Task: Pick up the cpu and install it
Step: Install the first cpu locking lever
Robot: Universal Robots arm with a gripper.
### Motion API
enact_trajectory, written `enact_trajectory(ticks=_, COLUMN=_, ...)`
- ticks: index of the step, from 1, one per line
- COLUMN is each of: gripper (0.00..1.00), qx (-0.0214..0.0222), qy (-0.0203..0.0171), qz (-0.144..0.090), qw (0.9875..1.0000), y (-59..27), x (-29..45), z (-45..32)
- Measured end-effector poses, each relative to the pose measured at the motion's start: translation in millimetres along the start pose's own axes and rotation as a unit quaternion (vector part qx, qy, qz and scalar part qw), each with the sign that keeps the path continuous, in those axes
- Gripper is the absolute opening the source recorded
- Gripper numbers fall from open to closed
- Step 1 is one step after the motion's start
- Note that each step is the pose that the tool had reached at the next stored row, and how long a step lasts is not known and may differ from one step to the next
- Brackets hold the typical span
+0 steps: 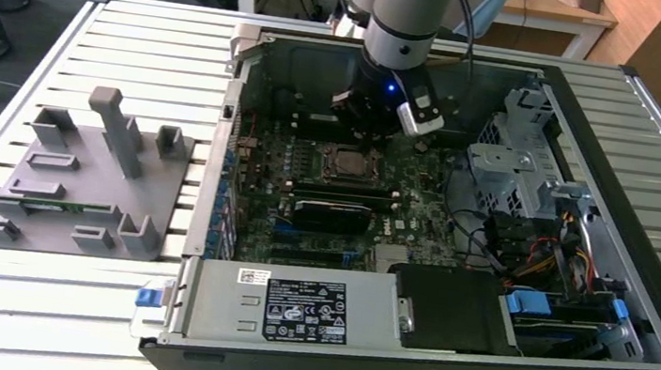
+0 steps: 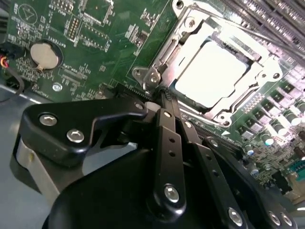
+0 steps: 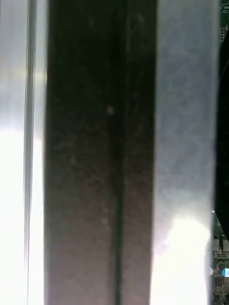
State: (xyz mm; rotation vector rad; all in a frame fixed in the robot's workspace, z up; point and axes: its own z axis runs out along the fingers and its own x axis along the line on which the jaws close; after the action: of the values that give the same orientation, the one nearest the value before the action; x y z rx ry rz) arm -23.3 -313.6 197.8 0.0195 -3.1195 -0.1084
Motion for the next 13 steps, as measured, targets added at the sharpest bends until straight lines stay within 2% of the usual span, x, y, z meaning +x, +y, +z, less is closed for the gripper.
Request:
enact_trajectory(ticks=3, gripper=0.11, qx=0.0057, qy=0.0004, qz=0.0, qw=1.0, y=-0.3, x=0.0, z=1.9)
enact_trajectory(ticks=7, gripper=0.11, qx=0.005, qy=0.0006, qz=0.0, qw=1.0, y=0.2, x=-0.1, z=2.5)
enact_trajectory(ticks=9, gripper=0.11, qx=0.0019, qy=0.0007, qz=0.0, qw=1.0, y=0.3, x=0.0, z=2.3)
enact_trajectory(ticks=13, gripper=0.11, qx=-0.0087, qy=0.0004, qz=0.0, qw=1.0, y=0.6, x=-0.1, z=2.7)
